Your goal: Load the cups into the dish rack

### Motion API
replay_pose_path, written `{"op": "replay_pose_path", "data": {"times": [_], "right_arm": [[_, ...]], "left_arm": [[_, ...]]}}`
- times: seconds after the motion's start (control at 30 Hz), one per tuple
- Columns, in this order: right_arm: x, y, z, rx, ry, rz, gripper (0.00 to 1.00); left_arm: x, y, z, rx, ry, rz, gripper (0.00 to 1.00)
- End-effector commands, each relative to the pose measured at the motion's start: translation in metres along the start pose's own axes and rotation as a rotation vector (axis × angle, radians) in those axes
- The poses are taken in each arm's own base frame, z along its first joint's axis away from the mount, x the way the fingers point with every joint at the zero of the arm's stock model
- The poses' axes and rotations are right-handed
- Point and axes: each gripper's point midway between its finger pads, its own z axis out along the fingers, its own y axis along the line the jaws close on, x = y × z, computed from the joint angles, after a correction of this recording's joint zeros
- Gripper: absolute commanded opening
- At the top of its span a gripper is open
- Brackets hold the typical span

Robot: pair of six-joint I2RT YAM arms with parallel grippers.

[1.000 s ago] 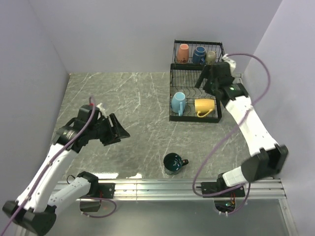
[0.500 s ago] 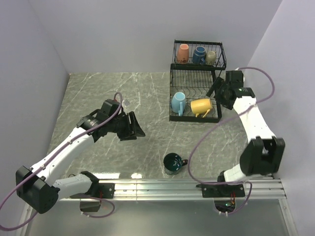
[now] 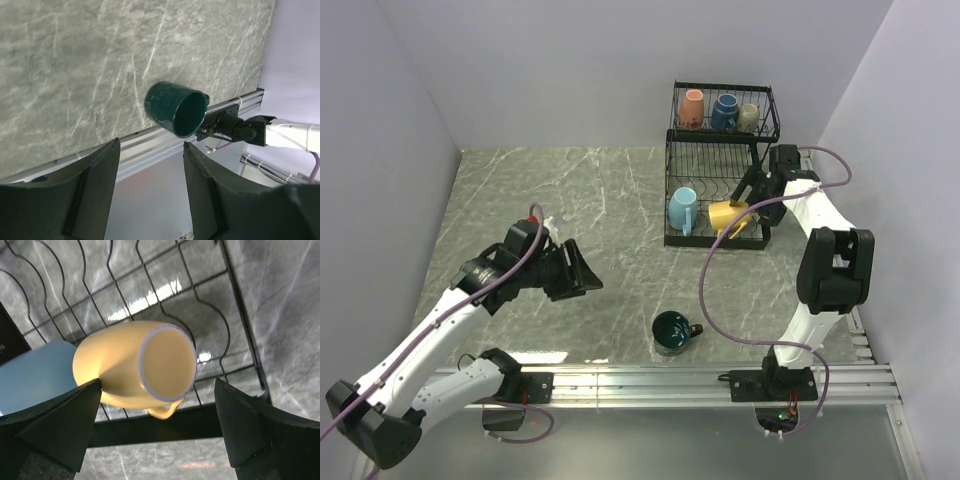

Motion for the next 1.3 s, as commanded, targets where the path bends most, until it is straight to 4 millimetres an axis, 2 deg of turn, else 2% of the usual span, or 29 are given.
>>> {"op": "replay_pose_path", "data": {"times": [0.0, 0.47, 0.63, 0.73, 0.77, 0.83, 0.87, 0.9, 0.93, 1.03, 1.13, 1.27], "right_arm": [[-0.018, -0.007, 0.003, -0.011, -0.052, 0.007, 1.00], [-0.006, 0.022, 0.027, -0.208, 0.006, 0.079, 1.00], [0.000, 0.025, 0.031, -0.240, 0.023, 0.096, 0.97], [0.001, 0.028, 0.032, -0.254, 0.024, 0.104, 0.83], [0.000, 0.029, 0.031, -0.259, 0.019, 0.104, 0.68], [0.003, 0.028, 0.031, -0.258, 0.023, 0.105, 0.58], [0.003, 0.028, 0.031, -0.259, 0.024, 0.105, 0.45], [0.004, 0.028, 0.032, -0.261, 0.025, 0.102, 0.39], [0.005, 0.028, 0.031, -0.259, 0.028, 0.103, 0.27], [0.004, 0.029, 0.027, -0.258, 0.018, 0.095, 0.16], [-0.005, 0.035, 0.013, -0.241, -0.018, 0.063, 0.00], [-0.014, 0.048, -0.011, -0.215, -0.058, 0.005, 0.00]], "left_arm": [[0.006, 0.012, -0.004, -0.032, -0.019, -0.059, 0.59], [-0.002, 0.008, -0.004, -0.062, -0.026, -0.067, 0.58], [-0.001, 0.009, -0.006, -0.064, -0.030, -0.080, 0.58], [0.001, 0.012, -0.006, -0.075, -0.026, -0.080, 0.58], [0.002, 0.013, -0.006, -0.080, -0.022, -0.079, 0.58], [0.002, 0.015, -0.006, -0.084, -0.024, -0.082, 0.58], [0.002, 0.014, -0.006, -0.081, -0.024, -0.082, 0.58], [0.002, 0.014, -0.006, -0.078, -0.025, -0.085, 0.58], [0.002, 0.014, -0.005, -0.076, -0.025, -0.085, 0.58], [0.003, 0.014, -0.006, -0.069, -0.026, -0.082, 0.58], [0.003, 0.014, -0.005, -0.069, -0.028, -0.083, 0.58], [0.004, 0.015, -0.005, -0.058, -0.031, -0.079, 0.58]]}}
